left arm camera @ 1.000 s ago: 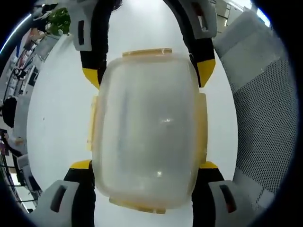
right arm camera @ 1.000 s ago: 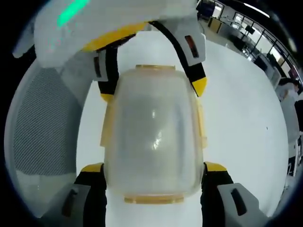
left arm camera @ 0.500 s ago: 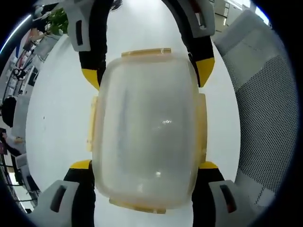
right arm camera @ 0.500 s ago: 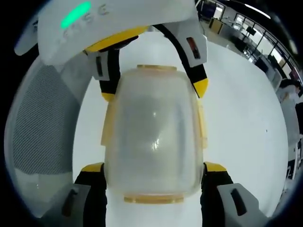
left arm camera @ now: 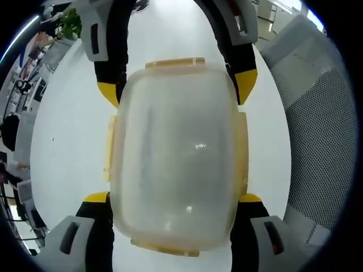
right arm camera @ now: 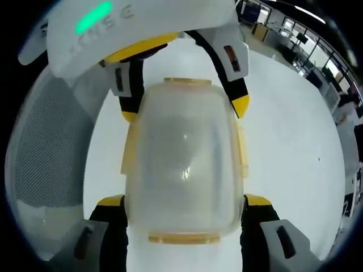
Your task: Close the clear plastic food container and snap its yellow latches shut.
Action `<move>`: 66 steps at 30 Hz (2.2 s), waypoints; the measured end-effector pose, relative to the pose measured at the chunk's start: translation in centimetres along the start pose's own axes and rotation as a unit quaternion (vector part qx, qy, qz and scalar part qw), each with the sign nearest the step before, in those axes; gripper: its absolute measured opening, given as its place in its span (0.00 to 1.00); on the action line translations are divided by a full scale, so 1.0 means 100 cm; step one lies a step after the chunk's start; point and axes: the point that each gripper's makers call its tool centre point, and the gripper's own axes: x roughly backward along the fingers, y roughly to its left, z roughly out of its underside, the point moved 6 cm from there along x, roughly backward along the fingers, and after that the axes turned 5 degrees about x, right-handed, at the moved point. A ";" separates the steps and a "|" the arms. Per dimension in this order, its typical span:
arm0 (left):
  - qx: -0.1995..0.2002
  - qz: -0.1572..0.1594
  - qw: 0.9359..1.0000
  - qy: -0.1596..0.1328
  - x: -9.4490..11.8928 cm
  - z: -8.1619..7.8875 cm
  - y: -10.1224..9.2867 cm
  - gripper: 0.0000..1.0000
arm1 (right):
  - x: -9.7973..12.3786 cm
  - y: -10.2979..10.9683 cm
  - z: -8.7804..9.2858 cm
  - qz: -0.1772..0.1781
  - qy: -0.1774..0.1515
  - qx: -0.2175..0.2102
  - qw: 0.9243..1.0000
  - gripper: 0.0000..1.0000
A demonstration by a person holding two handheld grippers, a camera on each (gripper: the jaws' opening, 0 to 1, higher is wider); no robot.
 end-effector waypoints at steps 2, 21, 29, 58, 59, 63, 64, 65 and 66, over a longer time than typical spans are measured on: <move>-0.001 0.000 1.000 0.001 0.000 0.000 0.001 0.86 | 0.000 -0.001 0.000 0.000 -0.001 -0.001 1.000 0.83; 0.004 0.001 1.000 -0.002 -0.005 0.001 0.019 0.86 | -0.003 -0.021 0.000 -0.002 0.005 0.002 1.000 0.83; 0.004 0.002 1.000 -0.001 -0.007 0.002 0.025 0.86 | -0.003 -0.026 0.000 -0.001 0.002 0.001 1.000 0.83; 0.009 0.004 1.000 -0.002 -0.012 0.003 0.051 0.87 | -0.007 -0.053 0.001 -0.001 0.003 0.003 1.000 0.83; 0.010 0.004 1.000 -0.002 -0.013 0.003 0.051 0.87 | -0.007 -0.054 0.001 -0.001 0.003 0.004 1.000 0.83; 0.010 0.005 1.000 -0.003 -0.014 0.003 0.055 0.87 | -0.007 -0.057 0.001 -0.001 0.003 0.004 1.000 0.83; 0.010 0.005 1.000 -0.002 -0.014 0.003 0.056 0.87 | -0.007 -0.058 0.001 -0.001 0.003 0.004 1.000 0.83; 0.010 0.005 1.000 -0.002 -0.014 0.003 0.056 0.87 | -0.007 -0.059 0.001 -0.001 0.003 0.004 1.000 0.83; 0.010 0.005 1.000 -0.001 -0.014 0.003 0.058 0.87 | -0.006 -0.060 0.001 -0.001 0.002 0.004 1.000 0.83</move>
